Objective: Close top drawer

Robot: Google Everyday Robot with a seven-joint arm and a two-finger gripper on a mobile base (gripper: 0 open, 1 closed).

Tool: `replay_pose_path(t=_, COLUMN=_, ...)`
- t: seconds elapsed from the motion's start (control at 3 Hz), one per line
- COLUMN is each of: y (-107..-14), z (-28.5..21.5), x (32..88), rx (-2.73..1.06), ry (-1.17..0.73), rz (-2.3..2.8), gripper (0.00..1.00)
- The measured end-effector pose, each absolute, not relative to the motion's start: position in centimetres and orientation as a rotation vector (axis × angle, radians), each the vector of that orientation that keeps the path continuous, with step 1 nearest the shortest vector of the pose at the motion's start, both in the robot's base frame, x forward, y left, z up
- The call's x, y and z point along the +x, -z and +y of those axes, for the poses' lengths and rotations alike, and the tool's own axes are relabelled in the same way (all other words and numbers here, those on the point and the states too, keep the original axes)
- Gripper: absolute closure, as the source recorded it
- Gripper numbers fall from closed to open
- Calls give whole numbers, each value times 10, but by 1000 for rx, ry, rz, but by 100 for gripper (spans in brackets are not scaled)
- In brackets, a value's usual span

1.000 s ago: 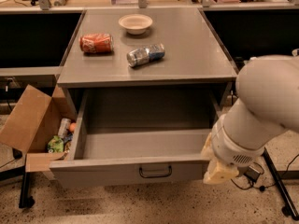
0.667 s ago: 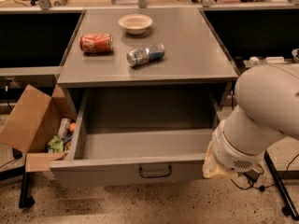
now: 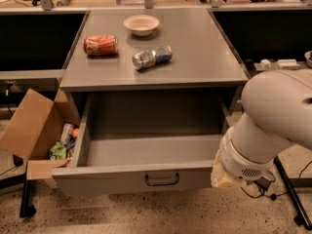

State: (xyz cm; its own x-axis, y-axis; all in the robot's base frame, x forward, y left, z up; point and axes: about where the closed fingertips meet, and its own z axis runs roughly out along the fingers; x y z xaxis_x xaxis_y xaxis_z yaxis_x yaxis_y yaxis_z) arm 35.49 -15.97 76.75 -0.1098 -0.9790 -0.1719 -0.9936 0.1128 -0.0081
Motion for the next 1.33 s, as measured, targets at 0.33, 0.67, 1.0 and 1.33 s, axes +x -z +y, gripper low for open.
replay_pose_path(t=0.33, y=-729, z=-173, x=354, rx=-2000, ry=-146, rz=2255, gripper=100)
replay_pose_path(t=0.67, y=-688, z=-184, x=365, rx=-2004, ry=-136, rz=2236, gripper=100)
replay_pose_path(t=1.0, y=-662, z=-189, x=382, rx=-2019, ry=-130, rz=2197, gripper=100)
replay_pose_path(t=1.33, y=-649, z=-187, x=400, rx=-2029, ry=-122, rz=2148, gripper=100)
